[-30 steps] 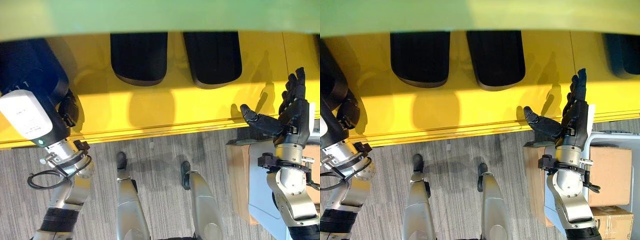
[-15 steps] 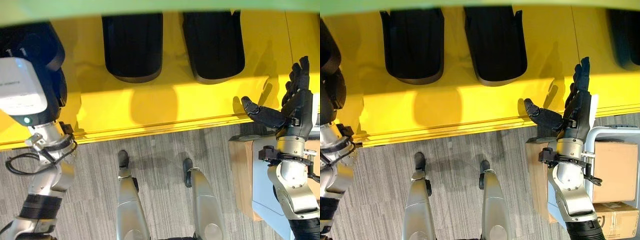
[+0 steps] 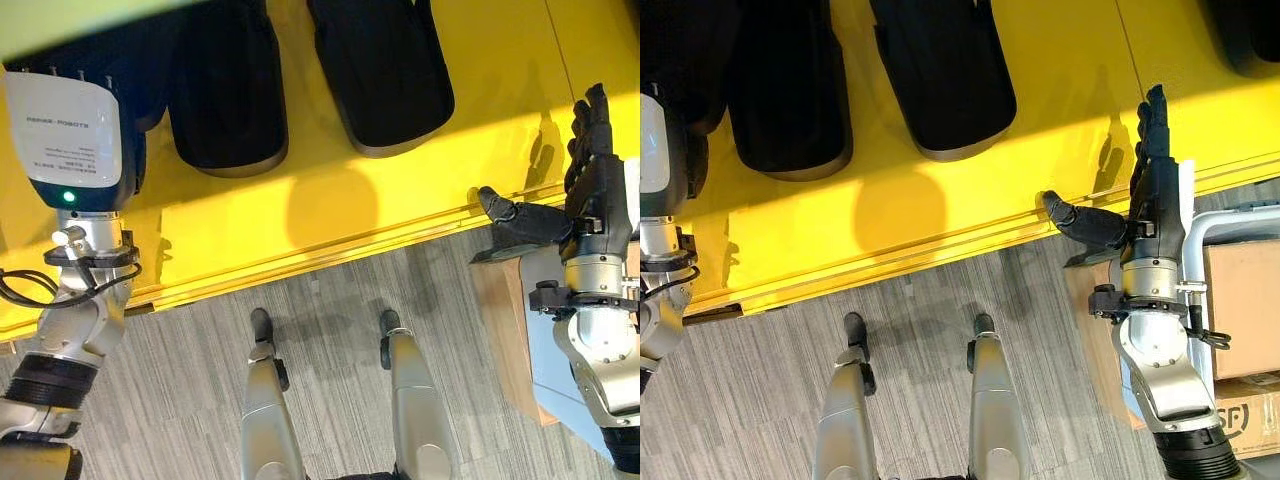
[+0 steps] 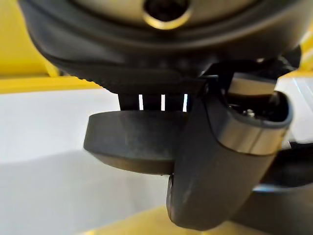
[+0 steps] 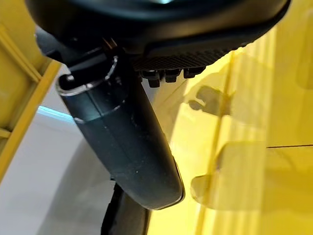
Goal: Move parts from the plastic box to the shelf.
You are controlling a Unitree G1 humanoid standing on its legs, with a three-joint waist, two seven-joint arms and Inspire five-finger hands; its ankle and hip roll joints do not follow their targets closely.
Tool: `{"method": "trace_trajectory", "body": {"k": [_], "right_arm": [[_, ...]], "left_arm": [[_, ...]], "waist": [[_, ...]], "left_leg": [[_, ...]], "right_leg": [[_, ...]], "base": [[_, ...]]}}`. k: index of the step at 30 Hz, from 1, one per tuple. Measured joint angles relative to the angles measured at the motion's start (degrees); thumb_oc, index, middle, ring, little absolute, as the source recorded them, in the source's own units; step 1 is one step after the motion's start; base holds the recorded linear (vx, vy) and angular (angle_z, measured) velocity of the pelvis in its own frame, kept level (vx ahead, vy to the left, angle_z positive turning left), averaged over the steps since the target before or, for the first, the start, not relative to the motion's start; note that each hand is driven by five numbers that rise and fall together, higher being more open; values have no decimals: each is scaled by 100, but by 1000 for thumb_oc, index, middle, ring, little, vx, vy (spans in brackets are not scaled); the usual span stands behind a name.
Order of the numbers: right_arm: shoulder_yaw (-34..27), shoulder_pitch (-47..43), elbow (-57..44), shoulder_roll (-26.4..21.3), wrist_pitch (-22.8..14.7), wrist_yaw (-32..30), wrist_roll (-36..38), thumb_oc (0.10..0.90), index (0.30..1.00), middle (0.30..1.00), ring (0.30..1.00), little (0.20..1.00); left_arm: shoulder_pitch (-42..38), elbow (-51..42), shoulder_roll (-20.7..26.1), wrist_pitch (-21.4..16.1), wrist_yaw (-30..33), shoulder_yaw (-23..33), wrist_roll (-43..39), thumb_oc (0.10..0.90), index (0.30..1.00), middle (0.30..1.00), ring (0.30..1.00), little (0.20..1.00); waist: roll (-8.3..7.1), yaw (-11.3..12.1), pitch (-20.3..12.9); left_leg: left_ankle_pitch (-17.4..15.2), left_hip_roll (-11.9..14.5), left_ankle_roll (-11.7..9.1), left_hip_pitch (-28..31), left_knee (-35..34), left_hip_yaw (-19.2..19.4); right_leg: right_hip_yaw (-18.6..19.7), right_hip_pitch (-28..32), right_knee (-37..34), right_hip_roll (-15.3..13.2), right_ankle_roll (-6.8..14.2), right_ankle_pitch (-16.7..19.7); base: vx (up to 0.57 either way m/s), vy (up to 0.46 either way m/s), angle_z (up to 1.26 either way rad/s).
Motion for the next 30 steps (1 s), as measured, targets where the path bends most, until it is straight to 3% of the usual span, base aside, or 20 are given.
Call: {"method": "trace_trajectory", "body": {"k": [5, 15, 21, 30], "right_arm": [[0, 5, 21, -1, 2, 38, -2, 900, 1000, 1000, 1000, 1000], [0, 44, 11, 5, 7, 17, -9, 900, 1000, 1000, 1000, 1000], [0, 45, 7, 138, 28, -103, -20, 900, 1000, 1000, 1000, 1000], [1, -1, 8, 234, 112, -185, -17, 900, 1000, 1000, 1000, 1000]], "left_arm": [[143, 38, -92, 173, 41, 38, -469, 400, 300, 300, 300, 300], [682, -115, -1342, 651, 697, 765, -1603, 400, 300, 300, 300, 300], [751, -248, -1860, 623, 1103, 1132, -2072, 400, 300, 300, 300, 300], [647, -219, -1831, 607, 976, 1170, -1989, 400, 300, 300, 300, 300]], "waist": [[5, -30, 0], [-1, 133, -1], [-26, 165, -4], [-154, 270, -8]], "left_leg": [[-12, 10, 21, 2, -4, -3], [-7, 74, 2, -18, -34, -52], [4, 86, -16, -82, -19, -163], [19, 104, -39, -93, -15, -222]], "right_leg": [[0, -19, 31, 12, -14, -8], [-33, -24, 32, 94, -41, -13], [-122, 10, -2, 104, -54, -16], [-185, 56, -73, 113, -71, 34]], "base": [[-2, -7, 0], [-12, -59, 0], [-13, -50, 6], [-7, -16, 1]]}}
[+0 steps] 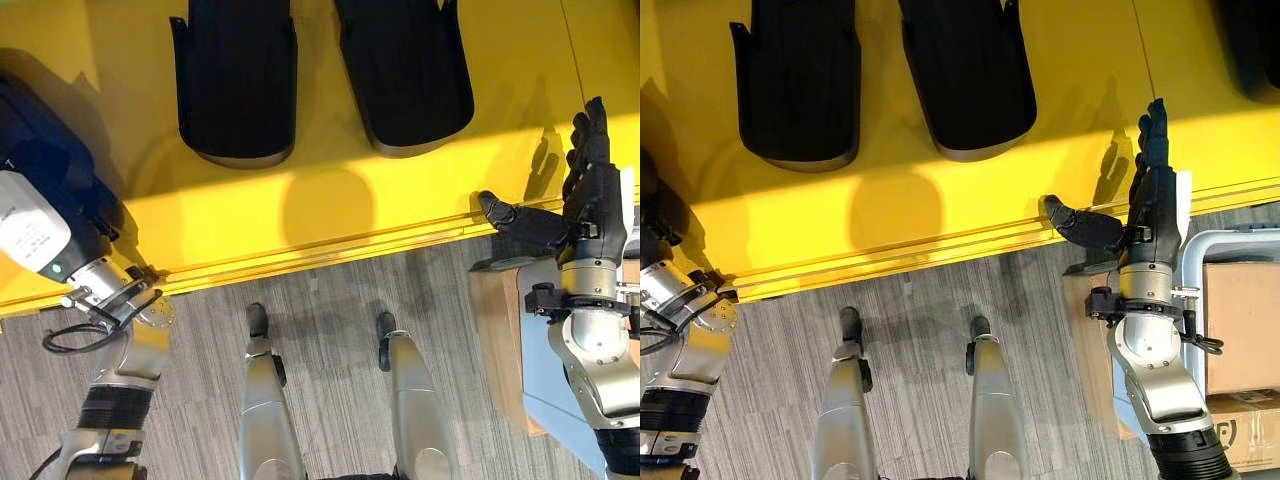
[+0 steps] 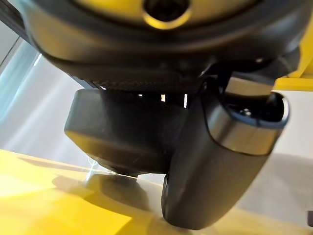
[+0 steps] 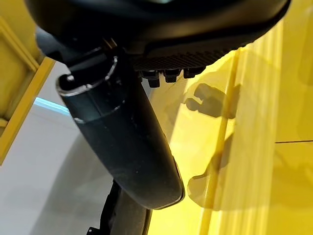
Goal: Move parts from the plastic box to the shelf.
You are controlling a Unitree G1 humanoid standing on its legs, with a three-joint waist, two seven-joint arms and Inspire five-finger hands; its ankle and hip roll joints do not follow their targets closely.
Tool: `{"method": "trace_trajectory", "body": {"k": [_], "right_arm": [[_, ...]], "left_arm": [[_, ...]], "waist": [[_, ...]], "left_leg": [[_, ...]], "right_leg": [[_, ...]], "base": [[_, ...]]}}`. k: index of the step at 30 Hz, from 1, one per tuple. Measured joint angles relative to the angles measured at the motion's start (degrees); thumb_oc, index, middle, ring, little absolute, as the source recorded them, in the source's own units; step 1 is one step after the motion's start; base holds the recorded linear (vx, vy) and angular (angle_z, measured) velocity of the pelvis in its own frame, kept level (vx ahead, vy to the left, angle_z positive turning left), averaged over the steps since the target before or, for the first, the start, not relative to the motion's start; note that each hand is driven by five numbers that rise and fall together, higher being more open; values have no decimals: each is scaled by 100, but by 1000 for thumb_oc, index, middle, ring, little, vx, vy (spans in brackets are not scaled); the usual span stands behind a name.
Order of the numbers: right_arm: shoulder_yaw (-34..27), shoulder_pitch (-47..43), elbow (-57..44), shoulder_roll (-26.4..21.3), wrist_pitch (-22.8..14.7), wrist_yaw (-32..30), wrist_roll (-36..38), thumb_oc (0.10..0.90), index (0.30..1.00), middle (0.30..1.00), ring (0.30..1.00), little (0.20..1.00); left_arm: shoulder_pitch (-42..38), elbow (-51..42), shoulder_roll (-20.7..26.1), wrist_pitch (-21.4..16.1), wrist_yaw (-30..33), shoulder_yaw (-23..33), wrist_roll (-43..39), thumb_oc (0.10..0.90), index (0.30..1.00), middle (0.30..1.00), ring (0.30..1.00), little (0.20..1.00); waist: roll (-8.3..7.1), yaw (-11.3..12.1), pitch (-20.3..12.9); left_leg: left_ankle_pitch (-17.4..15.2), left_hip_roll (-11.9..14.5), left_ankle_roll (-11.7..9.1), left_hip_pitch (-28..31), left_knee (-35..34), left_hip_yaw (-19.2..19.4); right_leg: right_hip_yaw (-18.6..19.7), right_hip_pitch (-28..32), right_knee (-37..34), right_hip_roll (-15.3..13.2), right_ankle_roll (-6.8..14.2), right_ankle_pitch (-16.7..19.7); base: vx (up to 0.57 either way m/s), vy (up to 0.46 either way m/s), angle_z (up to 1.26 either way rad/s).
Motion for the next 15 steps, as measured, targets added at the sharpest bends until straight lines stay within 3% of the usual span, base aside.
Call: {"method": "trace_trajectory", "body": {"k": [15], "right_arm": [[49, -103, 11, 33, 26, 244, 1, 900, 1000, 1000, 1000, 1000]], "left_arm": [[-184, 111, 360, -96, -449, -288, 486, 400, 300, 300, 300, 300]], "waist": [[1, -9, 0]], "left_leg": [[-7, -43, 16, 4, -1, 21]], "right_leg": [[11, 65, -133, -49, 43, 71]], "base": [[-3, 31, 0]]}}
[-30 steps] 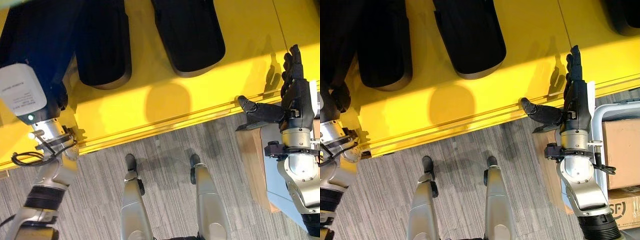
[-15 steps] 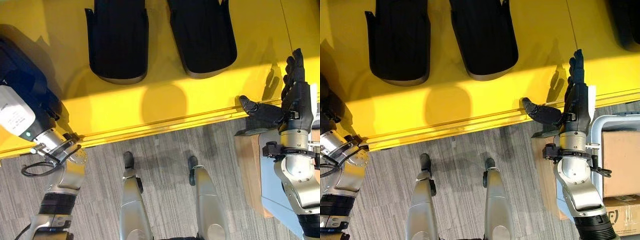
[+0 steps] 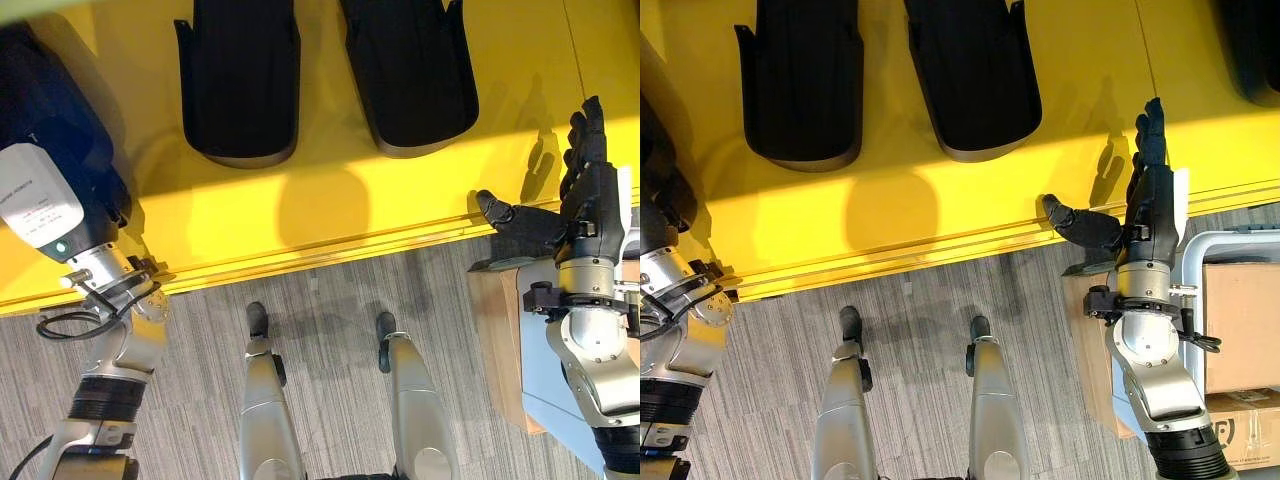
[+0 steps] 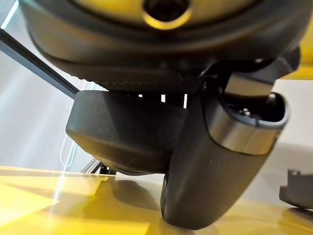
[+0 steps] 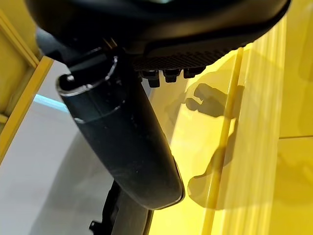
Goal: Move parts from the plastic box to the shelf.
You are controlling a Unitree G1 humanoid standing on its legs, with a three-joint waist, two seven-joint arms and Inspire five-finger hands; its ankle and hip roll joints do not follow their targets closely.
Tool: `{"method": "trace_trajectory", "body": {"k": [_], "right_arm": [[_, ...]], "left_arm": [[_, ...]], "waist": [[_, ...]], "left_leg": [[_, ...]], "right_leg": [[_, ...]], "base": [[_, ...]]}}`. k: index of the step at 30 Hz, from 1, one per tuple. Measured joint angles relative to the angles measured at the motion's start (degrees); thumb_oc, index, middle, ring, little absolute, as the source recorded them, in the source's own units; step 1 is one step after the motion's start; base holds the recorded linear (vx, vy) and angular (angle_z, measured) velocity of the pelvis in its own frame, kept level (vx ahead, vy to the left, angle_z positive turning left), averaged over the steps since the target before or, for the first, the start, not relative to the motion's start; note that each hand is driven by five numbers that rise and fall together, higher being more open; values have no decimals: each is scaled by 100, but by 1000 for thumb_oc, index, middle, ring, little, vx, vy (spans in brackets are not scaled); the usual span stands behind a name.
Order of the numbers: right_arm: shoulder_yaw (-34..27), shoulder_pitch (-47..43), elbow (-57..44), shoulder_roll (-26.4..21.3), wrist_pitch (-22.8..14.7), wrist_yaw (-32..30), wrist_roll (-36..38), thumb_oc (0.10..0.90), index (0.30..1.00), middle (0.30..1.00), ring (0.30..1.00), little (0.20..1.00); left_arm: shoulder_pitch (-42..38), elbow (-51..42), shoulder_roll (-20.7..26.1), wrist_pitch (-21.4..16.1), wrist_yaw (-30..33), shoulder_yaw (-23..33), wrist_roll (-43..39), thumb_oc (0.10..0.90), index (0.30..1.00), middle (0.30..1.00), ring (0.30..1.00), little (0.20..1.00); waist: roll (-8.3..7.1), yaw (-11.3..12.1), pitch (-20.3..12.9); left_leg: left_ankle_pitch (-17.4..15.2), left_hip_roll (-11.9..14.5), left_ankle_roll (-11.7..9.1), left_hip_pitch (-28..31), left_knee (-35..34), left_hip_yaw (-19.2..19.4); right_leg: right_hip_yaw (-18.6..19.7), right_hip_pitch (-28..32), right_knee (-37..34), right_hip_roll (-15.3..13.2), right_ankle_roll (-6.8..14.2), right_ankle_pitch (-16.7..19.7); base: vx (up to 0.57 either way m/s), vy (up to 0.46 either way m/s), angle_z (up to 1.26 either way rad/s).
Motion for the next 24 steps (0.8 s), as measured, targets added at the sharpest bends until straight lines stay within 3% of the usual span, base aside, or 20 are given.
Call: {"method": "trace_trajectory", "body": {"k": [7, 15, 24], "right_arm": [[85, -243, -3, -22, -1, 464, 3, 900, 1000, 1000, 1000, 1000], [302, -379, 35, -52, 0, 480, 4, 900, 1000, 1000, 1000, 1000], [756, -724, 36, -57, 5, 567, -235, 900, 1000, 1000, 1000, 1000]], "left_arm": [[-108, 48, 122, -67, -40, -236, -8, 400, 300, 300, 300, 300], [-588, 263, 123, -162, -227, -586, -7, 400, 300, 300, 300, 300], [-692, 394, 160, -336, -194, -635, -7, 400, 300, 300, 300, 300]], "waist": [[0, 65, 0], [-3, 216, -2], [-4, 223, -2]], "left_leg": [[7, -50, 3, 2, 7, 20], [55, -51, 3, -16, -2, -155], [66, -73, 14, -35, -16, -183]], "right_leg": [[10, 31, -12, -54, 22, 12], [-162, 123, 4, -58, 19, -21], [-180, 125, -10, -78, 18, -25]], "base": [[-10, 29, 2], [-14, -42, 8], [-7, 12, 1]]}}
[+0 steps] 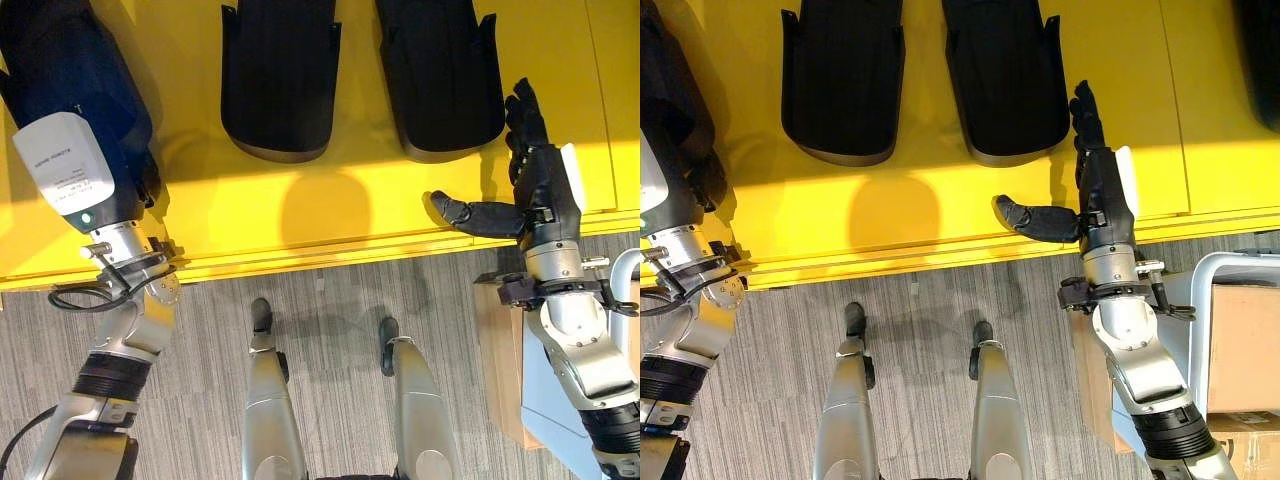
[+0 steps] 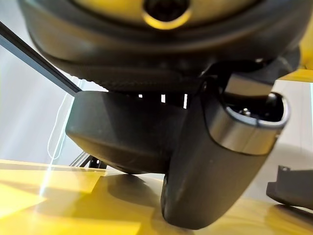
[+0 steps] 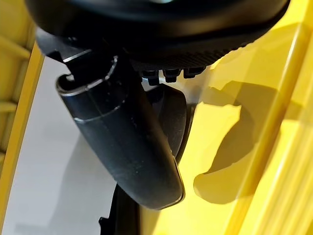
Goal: Move parts from the plastic box to the shelf.
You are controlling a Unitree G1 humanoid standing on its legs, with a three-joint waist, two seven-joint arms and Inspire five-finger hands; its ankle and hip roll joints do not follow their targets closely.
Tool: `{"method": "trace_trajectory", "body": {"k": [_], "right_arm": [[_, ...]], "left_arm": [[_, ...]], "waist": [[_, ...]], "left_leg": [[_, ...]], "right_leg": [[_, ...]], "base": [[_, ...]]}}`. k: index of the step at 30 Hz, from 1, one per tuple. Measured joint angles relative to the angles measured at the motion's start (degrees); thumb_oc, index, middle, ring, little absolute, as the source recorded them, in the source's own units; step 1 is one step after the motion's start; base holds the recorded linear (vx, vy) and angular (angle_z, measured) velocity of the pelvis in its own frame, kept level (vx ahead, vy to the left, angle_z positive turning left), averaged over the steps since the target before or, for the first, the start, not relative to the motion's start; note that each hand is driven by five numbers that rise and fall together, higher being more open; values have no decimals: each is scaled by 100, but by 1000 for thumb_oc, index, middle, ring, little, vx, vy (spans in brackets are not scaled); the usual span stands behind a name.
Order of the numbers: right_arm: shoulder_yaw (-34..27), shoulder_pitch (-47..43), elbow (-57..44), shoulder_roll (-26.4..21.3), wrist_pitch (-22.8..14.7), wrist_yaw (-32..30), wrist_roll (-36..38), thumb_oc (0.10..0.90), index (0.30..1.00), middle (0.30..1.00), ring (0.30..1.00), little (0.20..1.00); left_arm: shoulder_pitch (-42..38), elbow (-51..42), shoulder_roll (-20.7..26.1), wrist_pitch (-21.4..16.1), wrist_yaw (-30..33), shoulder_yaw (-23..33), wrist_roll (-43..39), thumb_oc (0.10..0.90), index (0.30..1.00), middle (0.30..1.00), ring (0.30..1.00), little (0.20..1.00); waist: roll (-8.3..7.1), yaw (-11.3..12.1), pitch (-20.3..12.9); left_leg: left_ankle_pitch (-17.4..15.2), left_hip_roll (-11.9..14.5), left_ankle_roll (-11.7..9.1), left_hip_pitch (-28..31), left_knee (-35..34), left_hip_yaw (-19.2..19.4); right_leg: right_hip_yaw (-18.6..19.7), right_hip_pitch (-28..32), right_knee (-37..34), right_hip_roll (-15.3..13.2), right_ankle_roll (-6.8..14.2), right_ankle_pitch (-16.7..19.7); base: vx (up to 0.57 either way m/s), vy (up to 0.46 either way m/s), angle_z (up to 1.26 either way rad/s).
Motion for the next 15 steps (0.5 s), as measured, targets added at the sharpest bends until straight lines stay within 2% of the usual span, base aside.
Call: {"method": "trace_trajectory", "body": {"k": [9, 15], "right_arm": [[3, -16, 137, -48, -1, 86, 1, 900, 1000, 1000, 1000, 1000], [3, -7, 137, -73, -2, 86, 2, 900, 1000, 1000, 1000, 1000]], "left_arm": [[-49, 52, 151, -187, -35, -73, 6, 400, 300, 300, 300, 300], [-46, 52, 159, -186, -73, -88, 243, 400, 300, 300, 300, 300]], "waist": [[0, -21, 0], [0, -18, 0]], "left_leg": [[2, -50, 7, -38, -1, -7], [1, -52, 8, -40, 0, -7]], "right_leg": [[0, -10, -25, -49, 25, -2], [0, 11, -73, -50, 39, 18]], "base": [[0, 0, 2], [0, 0, 0]]}}
